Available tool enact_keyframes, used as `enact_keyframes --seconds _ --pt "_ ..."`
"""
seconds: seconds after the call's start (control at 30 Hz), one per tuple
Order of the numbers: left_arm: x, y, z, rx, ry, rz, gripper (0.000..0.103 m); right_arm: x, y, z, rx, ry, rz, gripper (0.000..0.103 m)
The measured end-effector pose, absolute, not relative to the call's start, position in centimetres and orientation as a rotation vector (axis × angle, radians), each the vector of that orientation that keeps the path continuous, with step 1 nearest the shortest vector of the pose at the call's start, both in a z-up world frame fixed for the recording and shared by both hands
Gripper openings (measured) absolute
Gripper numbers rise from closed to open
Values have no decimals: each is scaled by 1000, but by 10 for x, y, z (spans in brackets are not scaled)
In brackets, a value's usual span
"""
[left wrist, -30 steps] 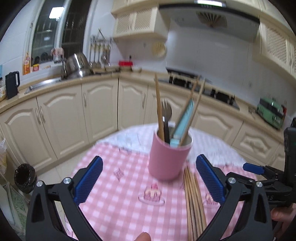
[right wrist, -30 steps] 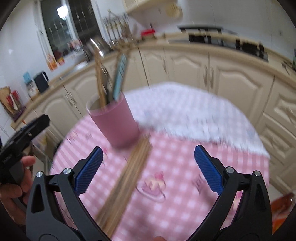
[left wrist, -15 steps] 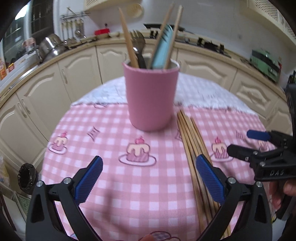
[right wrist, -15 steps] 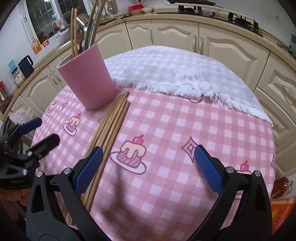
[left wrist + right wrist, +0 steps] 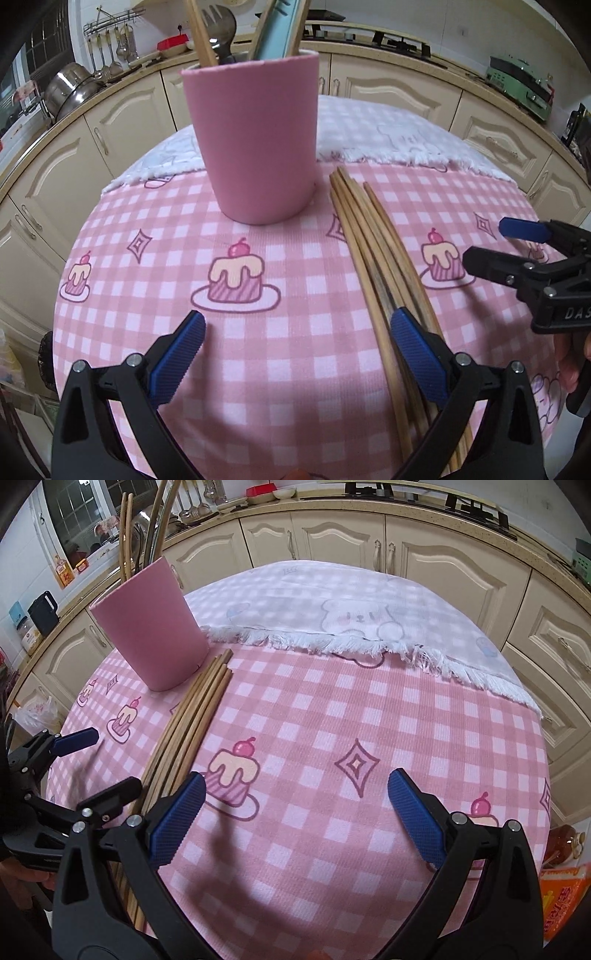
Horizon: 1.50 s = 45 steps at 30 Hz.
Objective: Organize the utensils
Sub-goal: 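Grasp one chopstick with the left tool while the right tool grasps another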
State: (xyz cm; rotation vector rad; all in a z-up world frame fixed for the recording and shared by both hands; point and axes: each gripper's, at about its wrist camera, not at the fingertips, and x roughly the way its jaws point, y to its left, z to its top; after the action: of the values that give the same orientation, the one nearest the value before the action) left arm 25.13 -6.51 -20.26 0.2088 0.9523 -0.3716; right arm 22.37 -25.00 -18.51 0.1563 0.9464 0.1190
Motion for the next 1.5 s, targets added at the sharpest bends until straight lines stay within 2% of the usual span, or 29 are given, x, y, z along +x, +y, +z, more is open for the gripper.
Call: enact_keyframes --seconds 1.2,1.3,1.4,1.43,1.47,1.5 --pt "272 -39 -208 272 962 -345 99 252 -190 -192 -56 1056 71 95" --pt "276 -48 -207 323 961 -373 99 248 -192 -188 -58 1051 92 84" --pt "283 -58 -205 362 973 -401 96 252 -191 -184 -50 1045 89 59" --pt "285 -61 -205 363 983 -425 87 254 -189 -183 -50 1046 92 48" --pt "287 -63 -203 344 1002 -460 80 255 -186 -182 -53 1045 97 41" --pt "287 -63 -203 325 1017 -483 68 257 -183 -182 -57 1044 104 38"
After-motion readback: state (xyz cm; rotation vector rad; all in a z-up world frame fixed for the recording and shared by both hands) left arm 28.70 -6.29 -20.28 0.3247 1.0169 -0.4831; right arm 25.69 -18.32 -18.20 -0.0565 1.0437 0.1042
